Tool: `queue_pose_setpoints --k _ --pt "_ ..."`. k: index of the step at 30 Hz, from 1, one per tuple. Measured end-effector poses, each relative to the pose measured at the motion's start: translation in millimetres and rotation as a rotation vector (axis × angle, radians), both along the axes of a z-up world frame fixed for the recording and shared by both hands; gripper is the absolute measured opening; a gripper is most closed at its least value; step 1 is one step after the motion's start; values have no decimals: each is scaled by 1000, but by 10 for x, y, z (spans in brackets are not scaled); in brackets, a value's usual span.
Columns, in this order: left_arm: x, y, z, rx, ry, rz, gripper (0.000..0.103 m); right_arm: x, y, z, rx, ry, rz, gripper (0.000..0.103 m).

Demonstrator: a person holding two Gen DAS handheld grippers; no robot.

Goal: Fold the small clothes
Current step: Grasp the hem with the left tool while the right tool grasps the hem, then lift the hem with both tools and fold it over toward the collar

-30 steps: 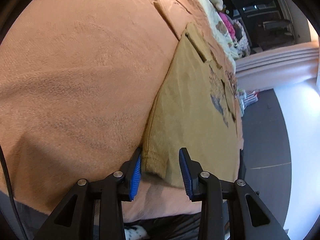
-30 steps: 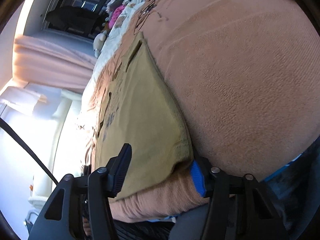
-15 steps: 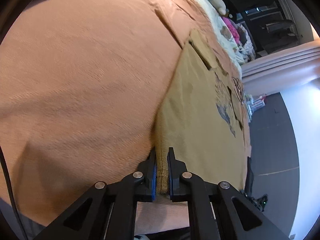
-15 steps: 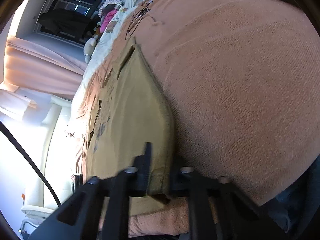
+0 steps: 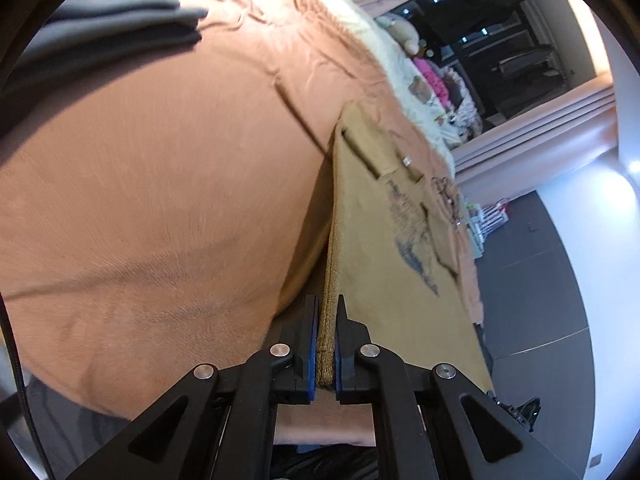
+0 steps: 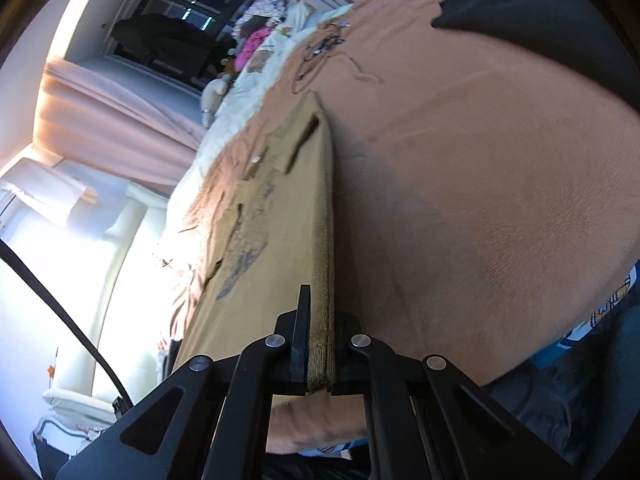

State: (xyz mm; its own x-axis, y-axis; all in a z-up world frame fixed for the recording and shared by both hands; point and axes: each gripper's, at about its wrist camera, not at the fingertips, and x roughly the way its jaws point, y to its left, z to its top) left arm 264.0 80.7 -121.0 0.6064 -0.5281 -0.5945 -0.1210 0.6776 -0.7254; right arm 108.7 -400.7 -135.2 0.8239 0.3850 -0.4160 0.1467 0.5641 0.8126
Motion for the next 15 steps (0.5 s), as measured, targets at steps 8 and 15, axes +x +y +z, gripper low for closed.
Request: queue_pose_setpoints --k 8,15 --pt "-379 208 229 -22 -50 -8 5 -440 28 89 2 -69 40 1" --pt "-869 327 252 -33 -80 -31 5 -829 33 106 -26 -96 72 1"
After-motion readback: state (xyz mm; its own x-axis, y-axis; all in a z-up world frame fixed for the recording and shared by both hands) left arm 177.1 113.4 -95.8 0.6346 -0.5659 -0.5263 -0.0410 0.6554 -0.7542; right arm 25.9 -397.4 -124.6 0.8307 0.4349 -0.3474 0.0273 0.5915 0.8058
